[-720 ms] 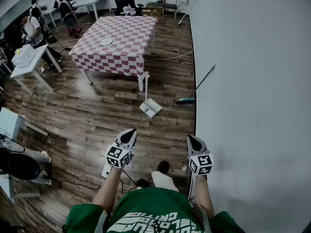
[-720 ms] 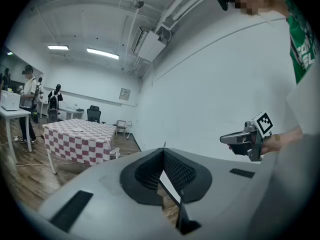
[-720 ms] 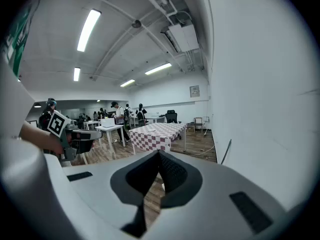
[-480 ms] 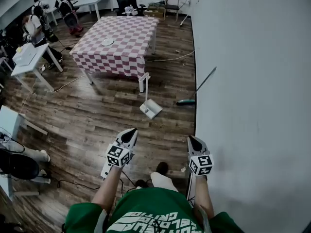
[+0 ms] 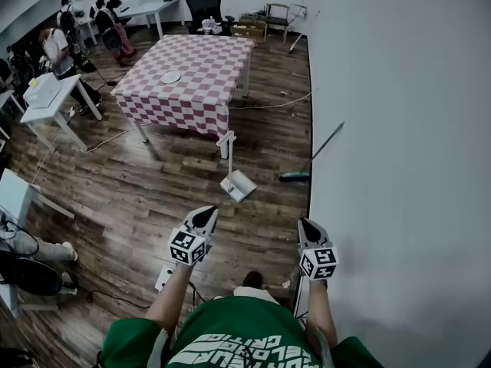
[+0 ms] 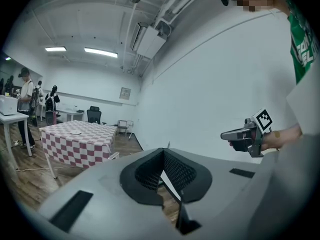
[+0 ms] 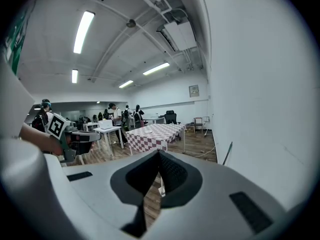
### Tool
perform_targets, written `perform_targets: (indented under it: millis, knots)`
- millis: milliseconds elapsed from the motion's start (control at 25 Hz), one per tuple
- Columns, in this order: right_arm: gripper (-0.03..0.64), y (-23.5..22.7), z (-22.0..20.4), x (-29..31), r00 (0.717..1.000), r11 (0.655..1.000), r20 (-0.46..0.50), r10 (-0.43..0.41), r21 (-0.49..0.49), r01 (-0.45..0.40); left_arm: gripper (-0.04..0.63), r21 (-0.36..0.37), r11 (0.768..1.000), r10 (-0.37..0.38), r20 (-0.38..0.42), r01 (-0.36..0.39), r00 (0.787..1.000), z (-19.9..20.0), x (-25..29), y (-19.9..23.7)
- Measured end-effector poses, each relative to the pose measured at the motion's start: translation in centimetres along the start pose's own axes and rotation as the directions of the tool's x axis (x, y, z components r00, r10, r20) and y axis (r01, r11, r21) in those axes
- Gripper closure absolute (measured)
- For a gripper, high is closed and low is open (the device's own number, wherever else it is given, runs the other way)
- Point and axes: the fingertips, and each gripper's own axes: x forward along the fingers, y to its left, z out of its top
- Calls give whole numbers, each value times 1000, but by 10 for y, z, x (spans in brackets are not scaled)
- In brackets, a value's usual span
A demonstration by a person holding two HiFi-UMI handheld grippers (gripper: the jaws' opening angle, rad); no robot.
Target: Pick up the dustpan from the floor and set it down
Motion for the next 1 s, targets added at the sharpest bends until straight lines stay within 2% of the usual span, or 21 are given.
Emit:
perform_targets:
  millis: [280,600,1000]
  knots:
    - [609,-25,16,27,999,999,11,38,-11,-38,592,2,1000,12,16,-12,1000,13,38,-3]
    - [609,-44,23,50,998,998,10,64,7,-64,591,-4,1000,25,-8,-25,1000,11,63,0]
    - [609,-72,31,111,998,998,-2,67,20,-67,591,-25,1000,13,-26,-14,1000,11,121,36]
